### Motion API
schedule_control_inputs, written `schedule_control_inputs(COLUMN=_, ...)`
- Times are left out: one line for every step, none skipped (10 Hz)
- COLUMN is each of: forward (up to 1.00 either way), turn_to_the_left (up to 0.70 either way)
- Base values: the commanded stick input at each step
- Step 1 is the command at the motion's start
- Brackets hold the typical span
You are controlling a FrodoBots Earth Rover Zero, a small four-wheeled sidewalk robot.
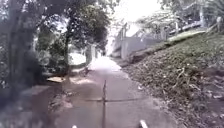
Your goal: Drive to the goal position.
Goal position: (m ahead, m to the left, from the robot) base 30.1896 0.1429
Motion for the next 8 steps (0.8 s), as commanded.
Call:
schedule_control_inputs(forward=0.85, turn_to_the_left=0.00)
schedule_control_inputs(forward=0.85, turn_to_the_left=0.00)
schedule_control_inputs(forward=0.85, turn_to_the_left=0.00)
schedule_control_inputs(forward=0.85, turn_to_the_left=0.00)
schedule_control_inputs(forward=0.85, turn_to_the_left=0.00)
schedule_control_inputs(forward=0.85, turn_to_the_left=0.00)
schedule_control_inputs(forward=0.85, turn_to_the_left=0.00)
schedule_control_inputs(forward=0.85, turn_to_the_left=0.00)
